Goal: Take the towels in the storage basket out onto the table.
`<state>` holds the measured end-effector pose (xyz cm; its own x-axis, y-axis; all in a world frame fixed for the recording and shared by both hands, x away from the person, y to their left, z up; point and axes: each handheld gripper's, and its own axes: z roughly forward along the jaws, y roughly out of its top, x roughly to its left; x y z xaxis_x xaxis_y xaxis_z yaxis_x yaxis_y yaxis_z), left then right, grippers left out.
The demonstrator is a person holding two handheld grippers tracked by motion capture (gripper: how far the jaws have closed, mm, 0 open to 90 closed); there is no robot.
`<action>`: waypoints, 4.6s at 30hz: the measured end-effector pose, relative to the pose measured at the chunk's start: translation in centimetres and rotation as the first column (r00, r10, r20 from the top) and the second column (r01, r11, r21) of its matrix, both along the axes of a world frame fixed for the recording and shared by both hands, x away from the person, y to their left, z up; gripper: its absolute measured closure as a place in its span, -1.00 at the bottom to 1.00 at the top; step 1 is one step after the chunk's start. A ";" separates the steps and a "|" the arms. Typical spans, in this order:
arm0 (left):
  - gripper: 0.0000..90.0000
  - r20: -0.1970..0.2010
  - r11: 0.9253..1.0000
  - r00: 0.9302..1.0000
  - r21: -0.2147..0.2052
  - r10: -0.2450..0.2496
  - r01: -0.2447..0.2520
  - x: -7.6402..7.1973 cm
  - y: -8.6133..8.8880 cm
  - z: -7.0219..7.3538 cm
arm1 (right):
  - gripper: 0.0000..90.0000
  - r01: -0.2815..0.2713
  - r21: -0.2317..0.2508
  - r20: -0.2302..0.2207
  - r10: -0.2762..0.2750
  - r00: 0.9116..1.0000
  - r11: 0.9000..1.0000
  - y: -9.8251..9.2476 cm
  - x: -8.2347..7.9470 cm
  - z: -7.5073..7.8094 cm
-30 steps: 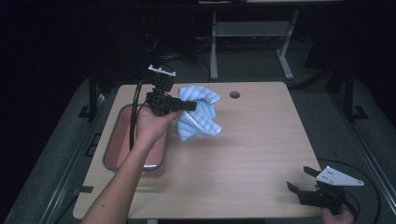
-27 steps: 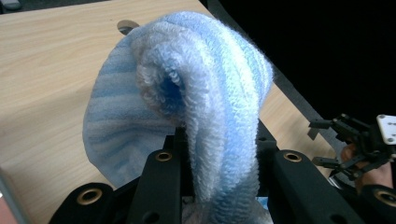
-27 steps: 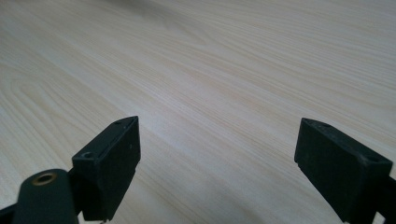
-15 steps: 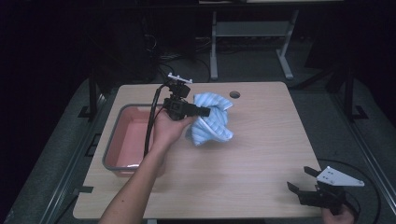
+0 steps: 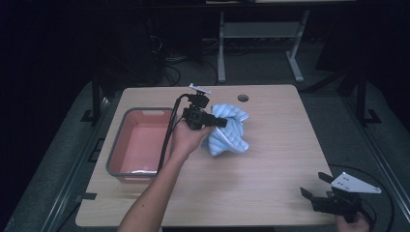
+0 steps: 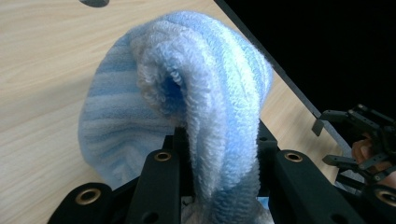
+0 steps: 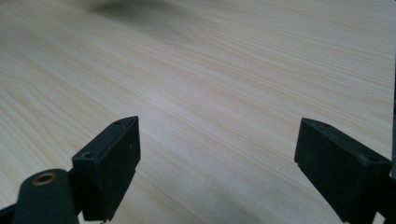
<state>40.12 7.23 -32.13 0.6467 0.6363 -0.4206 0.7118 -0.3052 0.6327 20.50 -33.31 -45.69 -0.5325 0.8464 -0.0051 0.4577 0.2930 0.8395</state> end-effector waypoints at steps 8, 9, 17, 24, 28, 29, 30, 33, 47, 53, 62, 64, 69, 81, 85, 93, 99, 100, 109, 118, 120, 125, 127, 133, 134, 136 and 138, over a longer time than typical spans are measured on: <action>0.56 -0.029 1.000 0.999 0.009 -0.015 0.015 0.6 -2.1 -2.8 | -0.69 0.011 0.002 -0.005 -0.011 1.000 1.000 -0.2 0.0 0.0; 0.56 -0.036 1.000 0.999 0.006 -0.011 0.011 0.6 -2.3 -3.0 | -0.69 0.011 0.002 -0.005 -0.011 1.000 1.000 -0.2 0.0 0.0; 0.55 -0.063 1.000 0.998 0.017 -0.003 0.004 1.1 -3.6 -5.4 | -0.69 0.007 0.002 -0.005 -0.007 1.000 1.000 -0.2 0.0 -0.1; 0.55 -0.072 1.000 0.997 0.023 0.006 -0.004 1.1 -4.1 -6.5 | -0.69 0.000 0.004 -0.004 0.000 1.000 1.000 -0.1 0.2 -0.1; 0.54 -0.074 1.000 0.997 0.028 0.006 -0.004 1.2 -4.4 -7.0 | -0.69 -0.003 0.004 -0.009 0.003 1.000 1.000 -0.1 0.2 -0.2; 0.54 -0.074 1.000 0.997 0.031 0.007 -0.005 1.2 -4.5 -7.1 | -0.69 -0.002 0.005 -0.011 0.002 1.000 1.000 -0.1 0.2 -0.2; 0.54 -0.072 0.999 0.997 0.033 0.008 -0.006 1.2 -4.6 -7.1 | -0.69 -0.003 0.006 -0.010 0.003 1.000 1.000 -0.1 0.3 -0.2; 0.54 -0.075 0.999 0.997 0.033 0.009 -0.007 1.2 -5.0 -7.4 | -0.69 -0.002 0.005 -0.009 0.002 1.000 1.000 -0.1 0.3 -0.2; 0.49 -0.088 0.998 0.996 0.058 0.013 -0.008 1.2 -6.2 -9.1 | -0.69 0.000 0.004 -0.010 0.000 1.000 1.000 -0.2 0.3 -0.3; 0.39 -0.084 0.997 0.996 0.073 0.019 -0.013 1.2 -6.5 -9.8 | -0.69 -0.002 0.007 -0.015 0.002 1.000 1.000 -0.2 0.4 -0.3; 0.31 -0.073 0.996 0.997 0.093 0.016 -0.009 0.9 -6.9 -9.9 | -0.69 -0.005 0.007 -0.013 0.005 1.000 1.000 -0.2 0.4 -0.3; 0.33 -0.068 0.995 0.998 0.101 0.011 -0.005 0.8 -6.9 -9.9 | -0.69 -0.004 0.009 -0.015 0.004 1.000 1.000 -0.2 0.4 -0.4; 0.27 -0.062 0.994 0.998 0.112 0.007 -0.001 0.8 -6.7 -9.7 | -0.69 -0.005 0.008 -0.017 0.005 1.000 1.000 -0.1 0.5 -0.4; -0.09 -0.051 0.995 0.998 0.095 -0.035 0.040 0.3 -5.6 -8.6 | -0.69 -0.007 0.001 -0.015 0.007 1.000 1.000 0.0 0.4 -0.3; -0.14 -0.039 0.996 0.999 0.077 -0.031 0.034 0.0 -4.8 -8.1 | -0.69 -0.009 -0.001 -0.010 0.009 1.000 1.000 0.1 0.4 -0.3; -0.21 -0.018 0.998 0.999 0.059 -0.032 0.033 -0.8 -3.6 -7.2 | -0.69 0.000 0.001 -0.004 0.000 1.000 1.000 0.1 0.2 -0.2; -0.21 -0.002 0.998 0.999 0.051 -0.033 0.033 -1.5 -2.9 -6.7 | -0.69 0.006 -0.005 -0.010 -0.006 1.000 1.000 0.2 0.3 -0.3; -0.21 0.000 0.998 0.999 0.051 -0.035 0.035 -1.6 -2.7 -6.5 | -0.69 0.008 -0.002 -0.010 -0.008 1.000 1.000 0.2 0.4 -0.3; -0.22 0.027 0.997 0.999 0.068 -0.045 0.044 -2.6 -1.8 -6.0 | -0.69 0.012 -0.006 -0.017 -0.012 1.000 1.000 0.4 0.5 -0.3; -0.23 0.028 0.996 0.998 0.066 -0.054 0.053 -3.5 -0.6 -6.3 | -0.69 0.016 -0.013 -0.019 -0.016 1.000 1.000 0.4 0.5 -0.4; -0.24 0.028 0.996 0.998 0.064 -0.058 0.056 -3.7 -0.4 -6.4 | -0.69 0.015 -0.012 -0.020 -0.016 1.000 1.000 0.4 0.5 -0.4; -0.25 0.032 0.996 0.998 0.069 -0.060 0.058 -4.3 0.2 -6.5 | -0.69 0.015 -0.020 -0.022 -0.015 1.000 1.000 0.4 0.5 -0.5; -0.26 0.027 0.996 0.998 0.058 -0.063 0.062 -4.5 0.4 -6.5 | -0.69 0.016 -0.020 -0.022 -0.016 1.000 1.000 0.4 0.5 -0.5; -0.27 0.034 0.995 0.997 0.065 -0.071 0.069 -5.1 1.0 -6.7 | -0.69 0.018 -0.023 -0.022 -0.019 1.000 1.000 0.5 0.6 -0.5; -0.27 0.037 0.995 0.997 0.072 -0.073 0.070 -5.3 1.1 -6.7 | -0.69 0.019 -0.023 -0.023 -0.019 1.000 1.000 0.5 0.6 -0.5; -0.27 0.043 0.996 0.997 0.067 -0.068 0.065 -5.6 1.2 -6.9 | -0.69 0.019 -0.026 -0.023 -0.020 1.000 0.999 0.5 0.5 -0.5; -0.27 0.045 0.996 0.997 0.061 -0.068 0.065 -6.0 1.3 -7.2 | -0.69 0.021 -0.025 -0.025 -0.022 0.999 0.999 0.6 0.5 -0.5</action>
<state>34.16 8.56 -39.32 0.7063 0.6142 -0.3519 0.6589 -0.3885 0.6442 21.00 -32.75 -46.22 -0.5146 0.8573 -0.0132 0.4852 0.3038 0.8200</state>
